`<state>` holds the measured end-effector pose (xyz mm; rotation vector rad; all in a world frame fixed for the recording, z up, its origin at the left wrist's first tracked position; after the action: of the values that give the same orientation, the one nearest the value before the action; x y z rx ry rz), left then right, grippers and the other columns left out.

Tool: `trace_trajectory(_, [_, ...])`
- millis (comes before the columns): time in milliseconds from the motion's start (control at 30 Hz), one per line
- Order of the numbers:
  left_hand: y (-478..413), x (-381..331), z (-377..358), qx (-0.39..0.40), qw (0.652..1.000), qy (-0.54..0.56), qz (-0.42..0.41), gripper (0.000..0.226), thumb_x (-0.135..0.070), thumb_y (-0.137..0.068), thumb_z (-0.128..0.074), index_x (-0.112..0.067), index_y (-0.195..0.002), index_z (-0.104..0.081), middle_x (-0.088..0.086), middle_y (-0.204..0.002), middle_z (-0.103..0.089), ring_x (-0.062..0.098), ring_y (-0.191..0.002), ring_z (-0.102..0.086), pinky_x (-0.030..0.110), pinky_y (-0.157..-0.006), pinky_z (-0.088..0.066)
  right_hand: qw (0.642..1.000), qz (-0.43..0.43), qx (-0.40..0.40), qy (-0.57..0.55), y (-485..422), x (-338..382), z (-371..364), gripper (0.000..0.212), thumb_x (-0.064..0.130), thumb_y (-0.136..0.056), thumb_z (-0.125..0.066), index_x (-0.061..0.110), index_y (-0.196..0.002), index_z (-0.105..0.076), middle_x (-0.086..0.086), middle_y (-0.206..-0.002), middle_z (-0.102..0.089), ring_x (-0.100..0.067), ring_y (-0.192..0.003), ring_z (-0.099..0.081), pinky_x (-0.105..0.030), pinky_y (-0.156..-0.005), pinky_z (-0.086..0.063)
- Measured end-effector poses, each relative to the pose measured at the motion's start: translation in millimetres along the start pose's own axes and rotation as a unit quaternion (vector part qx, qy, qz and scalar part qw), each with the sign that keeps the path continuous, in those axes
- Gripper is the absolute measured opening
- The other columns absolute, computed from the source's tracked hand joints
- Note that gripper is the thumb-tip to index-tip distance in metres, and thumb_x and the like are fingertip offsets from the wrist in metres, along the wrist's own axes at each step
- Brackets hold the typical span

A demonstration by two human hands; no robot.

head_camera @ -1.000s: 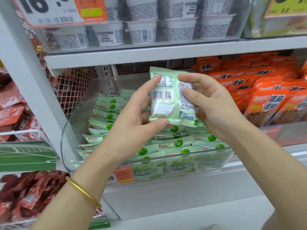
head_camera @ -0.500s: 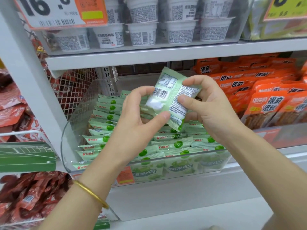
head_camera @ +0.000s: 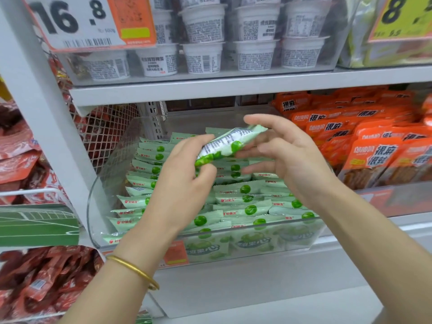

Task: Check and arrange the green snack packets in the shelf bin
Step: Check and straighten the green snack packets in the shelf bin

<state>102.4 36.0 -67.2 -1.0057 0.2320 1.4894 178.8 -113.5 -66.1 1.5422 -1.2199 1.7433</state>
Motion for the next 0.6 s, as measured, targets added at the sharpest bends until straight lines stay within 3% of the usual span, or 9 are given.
trace_trajectory(100, [0.2, 0.3, 3.1, 0.018, 0.997, 0.071, 0.034, 0.041, -0.009, -0.089, -0.046, -0.034, -0.12, -0.056, 0.004, -0.097, -0.061, 0.005, -0.052, -0.047, 0.009, -0.054, -0.036, 0.977, 0.054, -0.055, 0.198, -0.2, 4.4, 6.5, 0.035, 0.003, -0.082, -0.065, 0.032, -0.101, -0.065, -0.001, -0.097, -0.049, -0.007, -0.087, -0.055, -0.026, -0.08, -0.051])
trace_trajectory(167, [-0.5, 1.0, 1.9, 0.038, 0.989, 0.131, 0.064, 0.038, -0.009, -0.09, -0.048, -0.04, -0.109, -0.059, 0.015, -0.1, -0.064, 0.031, -0.07, -0.057, 0.025, -0.063, -0.044, 0.968, 0.061, -0.049, 0.239, -1.1, 6.9, 7.2, 0.024, 0.014, -0.077, -0.074, 0.032, -0.09, -0.063, 0.002, -0.111, -0.05, -0.006, -0.102, -0.053, -0.022, -0.088, -0.049])
trace_trajectory(200, [-0.8, 1.9, 0.1, 0.046, 0.984, 0.156, 0.076, 0.037, -0.01, -0.09, -0.049, -0.042, -0.105, -0.059, 0.012, -0.104, -0.065, 0.036, -0.083, -0.059, 0.032, -0.069, -0.046, 0.973, 0.054, -0.034, 0.221, -2.0, 6.4, 7.0, 0.022, 0.016, -0.075, -0.075, 0.028, -0.088, -0.062, 0.002, -0.116, -0.053, -0.008, -0.106, -0.055, -0.027, -0.091, -0.05])
trace_trajectory(233, [-0.9, 2.0, -1.9, 0.05, 0.98, 0.171, 0.083, 0.035, -0.011, -0.09, -0.049, -0.043, -0.101, -0.059, 0.009, -0.103, -0.065, 0.035, -0.087, -0.059, 0.035, -0.072, -0.047, 0.979, 0.046, -0.022, 0.197, -2.9, 5.0, 6.9, 0.022, 0.017, -0.075, -0.076, 0.026, -0.087, -0.06, 0.001, -0.115, -0.058, -0.012, -0.105, -0.058, -0.034, -0.093, -0.05])
trace_trajectory(300, [-2.5, 5.7, -6.0, 0.046, 0.982, 0.164, 0.084, 0.034, -0.013, -0.09, -0.052, -0.042, -0.106, -0.058, -0.001, -0.097, -0.063, 0.026, -0.076, -0.056, 0.025, -0.066, -0.044, 0.984, 0.056, -0.027, 0.17, -4.4, 2.8, 6.8, 0.023, 0.014, -0.076, -0.076, 0.023, -0.087, -0.058, -0.005, -0.103, -0.066, -0.021, -0.096, -0.063, -0.047, -0.09, -0.05])
trace_trajectory(367, [-5.7, 11.4, -6.1, 0.018, 0.989, 0.124, 0.079, 0.039, -0.012, -0.089, -0.056, -0.034, -0.121, -0.054, -0.013, -0.104, -0.059, 0.006, -0.071, -0.054, 0.011, -0.061, -0.042, 0.979, 0.077, -0.055, 0.183, -5.6, 2.4, 7.7, 0.022, 0.01, -0.078, -0.073, 0.023, -0.086, -0.057, -0.008, -0.093, -0.067, -0.025, -0.088, -0.064, -0.049, -0.082, -0.052])
trace_trajectory(434, [-9.6, 16.6, -4.5, -0.009, 0.992, 0.098, 0.083, 0.046, -0.006, -0.088, -0.055, -0.026, -0.129, -0.048, -0.016, -0.115, -0.054, -0.008, -0.084, -0.053, 0.002, -0.071, -0.039, 0.974, 0.082, -0.074, 0.198, -7.2, 1.8, 9.6, 0.021, 0.008, -0.081, -0.07, 0.023, -0.084, -0.055, -0.008, -0.09, -0.067, -0.025, -0.084, -0.065, -0.046, -0.072, -0.055])
trace_trajectory(500, [-11.5, 20.9, -3.2, -0.024, 0.991, 0.094, 0.089, 0.047, 0.0, -0.088, -0.052, -0.022, -0.13, -0.048, -0.01, -0.12, -0.055, -0.001, -0.103, -0.053, 0.011, -0.085, -0.038, 0.97, 0.074, -0.078, 0.219, -8.5, -1.1, 12.0, 0.019, 0.01, -0.083, -0.069, 0.024, -0.085, -0.056, -0.004, -0.089, -0.067, -0.024, -0.083, -0.065, -0.044, -0.068, -0.056])
trace_trajectory(600, [-12.2, 23.2, -5.2, -0.016, 0.994, 0.071, 0.081, 0.045, 0.004, -0.088, -0.048, -0.022, -0.125, -0.051, -0.009, -0.119, -0.057, 0.005, -0.109, -0.054, 0.022, -0.093, -0.04, 0.945, 0.074, -0.071, 0.31, -9.1, -4.5, 11.9, 0.015, 0.016, -0.084, -0.068, 0.025, -0.092, -0.059, 0.012, -0.086, -0.063, -0.012, -0.084, -0.062, -0.04, -0.076, -0.053])
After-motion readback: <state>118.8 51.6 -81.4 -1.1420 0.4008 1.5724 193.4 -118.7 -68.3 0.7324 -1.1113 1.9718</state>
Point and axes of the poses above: each hand's wrist, its own y-axis away from the middle knuckle, its own z-axis out of the back of the hand, x = y × z, the point moved 4 cm from there along -y, towards the middle knuckle
